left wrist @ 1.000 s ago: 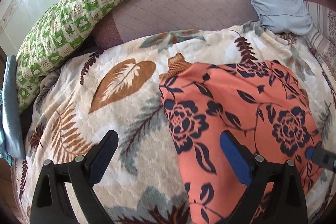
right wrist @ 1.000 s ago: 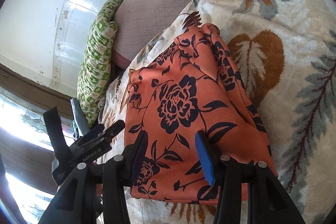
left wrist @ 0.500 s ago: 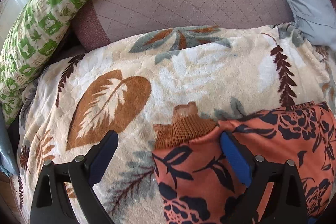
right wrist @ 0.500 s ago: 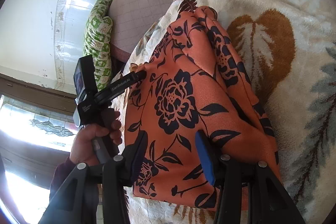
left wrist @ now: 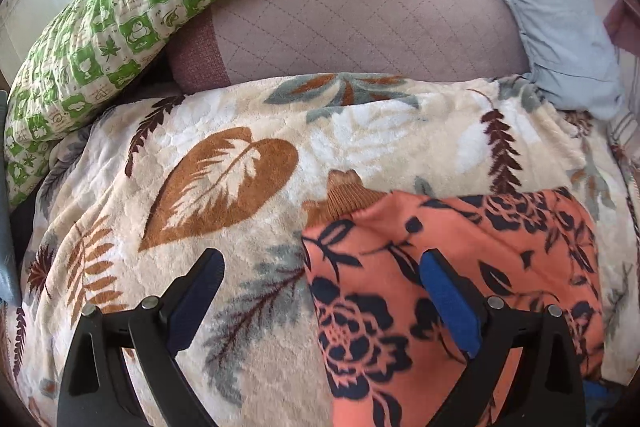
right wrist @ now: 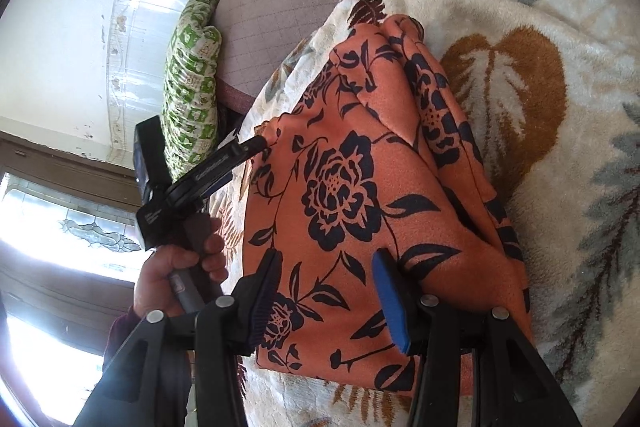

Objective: Fold small clothes
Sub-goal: 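Close both grippers on the bundle and lift it off the blanket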

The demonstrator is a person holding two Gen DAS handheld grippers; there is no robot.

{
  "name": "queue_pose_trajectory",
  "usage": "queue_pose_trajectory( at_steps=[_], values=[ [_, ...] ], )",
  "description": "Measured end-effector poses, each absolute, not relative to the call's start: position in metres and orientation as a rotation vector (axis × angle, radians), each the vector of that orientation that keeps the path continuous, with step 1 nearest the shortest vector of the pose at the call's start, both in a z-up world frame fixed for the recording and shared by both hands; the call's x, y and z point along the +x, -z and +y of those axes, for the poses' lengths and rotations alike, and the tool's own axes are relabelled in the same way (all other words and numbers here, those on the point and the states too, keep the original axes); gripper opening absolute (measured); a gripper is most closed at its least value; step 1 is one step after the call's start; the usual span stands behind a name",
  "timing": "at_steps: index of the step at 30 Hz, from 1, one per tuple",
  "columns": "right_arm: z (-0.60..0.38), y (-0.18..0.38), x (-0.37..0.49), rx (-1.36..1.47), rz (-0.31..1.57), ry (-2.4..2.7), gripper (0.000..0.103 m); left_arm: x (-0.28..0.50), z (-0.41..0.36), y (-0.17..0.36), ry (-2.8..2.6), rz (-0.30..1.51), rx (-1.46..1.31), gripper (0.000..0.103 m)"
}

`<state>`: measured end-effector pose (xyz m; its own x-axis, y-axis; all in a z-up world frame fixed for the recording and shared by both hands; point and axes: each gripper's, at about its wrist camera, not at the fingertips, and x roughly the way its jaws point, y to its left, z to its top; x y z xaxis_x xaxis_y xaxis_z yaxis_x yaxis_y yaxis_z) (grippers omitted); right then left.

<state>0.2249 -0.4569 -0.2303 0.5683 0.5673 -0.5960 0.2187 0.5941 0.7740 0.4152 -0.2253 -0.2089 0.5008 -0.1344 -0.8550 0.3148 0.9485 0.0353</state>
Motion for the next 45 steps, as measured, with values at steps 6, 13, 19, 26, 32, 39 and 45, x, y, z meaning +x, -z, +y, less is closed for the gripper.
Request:
queue_pose_trajectory(
  at_steps=[6,13,19,26,32,39,45],
  values=[
    [-0.448,0.228,0.226,0.945,0.979,-0.249,0.052,0.362,-0.233,0.223,0.385,1.043,0.313,0.099],
    [-0.450,0.239,0.228,0.974,1.037,-0.252,0.052,0.336,-0.214,0.247,0.373,1.061,0.217,0.099],
    [-0.468,0.217,0.218,0.947,0.961,-0.243,0.053,0.326,-0.199,0.225,0.379,1.066,0.168,0.099],
    [-0.514,0.206,0.206,0.976,0.860,-0.115,0.072,0.336,-0.159,0.216,0.340,1.117,-0.013,0.099],
    [-0.526,0.231,0.215,0.987,0.952,-0.077,0.072,0.339,-0.147,0.230,0.404,1.232,-0.218,0.099],
    [-0.515,0.247,0.222,0.981,1.005,-0.123,0.072,0.343,-0.156,0.243,0.456,1.284,-0.273,0.099],
    [-0.515,0.248,0.223,0.980,0.997,-0.130,0.073,0.357,-0.166,0.255,0.506,1.319,-0.340,0.099]
  ],
)
